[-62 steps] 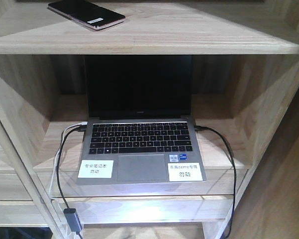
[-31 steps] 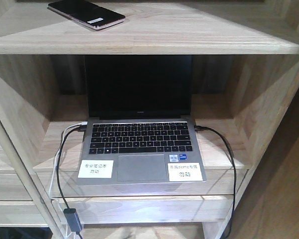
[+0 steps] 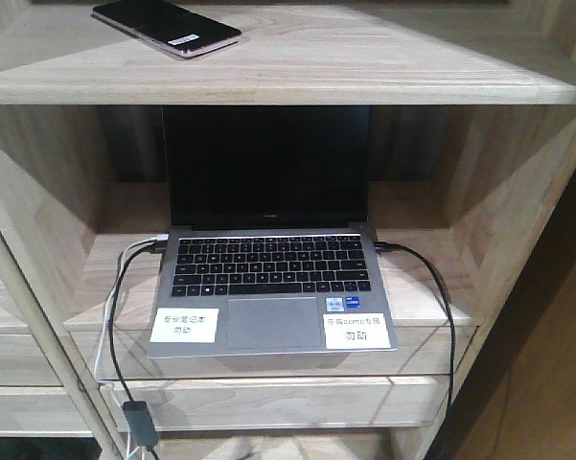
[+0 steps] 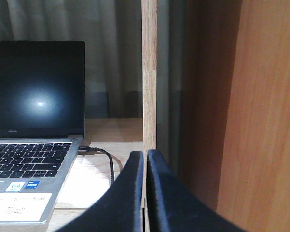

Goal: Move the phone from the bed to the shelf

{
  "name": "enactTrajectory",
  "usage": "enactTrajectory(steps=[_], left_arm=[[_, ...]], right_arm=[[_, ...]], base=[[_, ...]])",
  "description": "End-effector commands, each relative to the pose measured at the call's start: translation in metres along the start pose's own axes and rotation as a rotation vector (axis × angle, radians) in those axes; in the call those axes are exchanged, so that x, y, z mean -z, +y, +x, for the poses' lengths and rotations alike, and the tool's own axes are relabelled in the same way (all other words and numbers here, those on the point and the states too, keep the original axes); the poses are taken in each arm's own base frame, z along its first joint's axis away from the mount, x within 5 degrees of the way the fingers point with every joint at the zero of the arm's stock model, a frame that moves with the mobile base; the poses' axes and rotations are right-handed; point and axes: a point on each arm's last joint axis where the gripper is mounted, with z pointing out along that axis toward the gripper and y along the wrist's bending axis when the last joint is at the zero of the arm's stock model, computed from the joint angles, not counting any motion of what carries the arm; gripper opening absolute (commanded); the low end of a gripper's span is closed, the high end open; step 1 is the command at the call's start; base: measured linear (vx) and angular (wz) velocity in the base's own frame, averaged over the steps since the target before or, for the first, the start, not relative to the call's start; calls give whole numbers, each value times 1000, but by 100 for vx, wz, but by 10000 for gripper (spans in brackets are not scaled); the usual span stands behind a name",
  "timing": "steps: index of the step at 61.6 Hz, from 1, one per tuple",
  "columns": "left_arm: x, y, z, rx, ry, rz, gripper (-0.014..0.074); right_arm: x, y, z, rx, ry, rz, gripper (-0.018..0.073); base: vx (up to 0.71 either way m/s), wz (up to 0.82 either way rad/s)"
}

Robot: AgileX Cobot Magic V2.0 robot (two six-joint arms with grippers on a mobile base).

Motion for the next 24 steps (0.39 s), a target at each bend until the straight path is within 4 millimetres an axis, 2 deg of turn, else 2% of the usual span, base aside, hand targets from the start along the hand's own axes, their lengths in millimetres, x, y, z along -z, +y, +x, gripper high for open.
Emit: enactTrajectory(steps=[1,24], left_arm=[[2,1,-15,19,-106,-5,1],[2,1,-15,19,-106,-5,1]], right_arm=[[1,0,-4,18,-70,7,-5],[1,0,-4,18,-70,7,-5]], base=[[0,0],[0,0]])
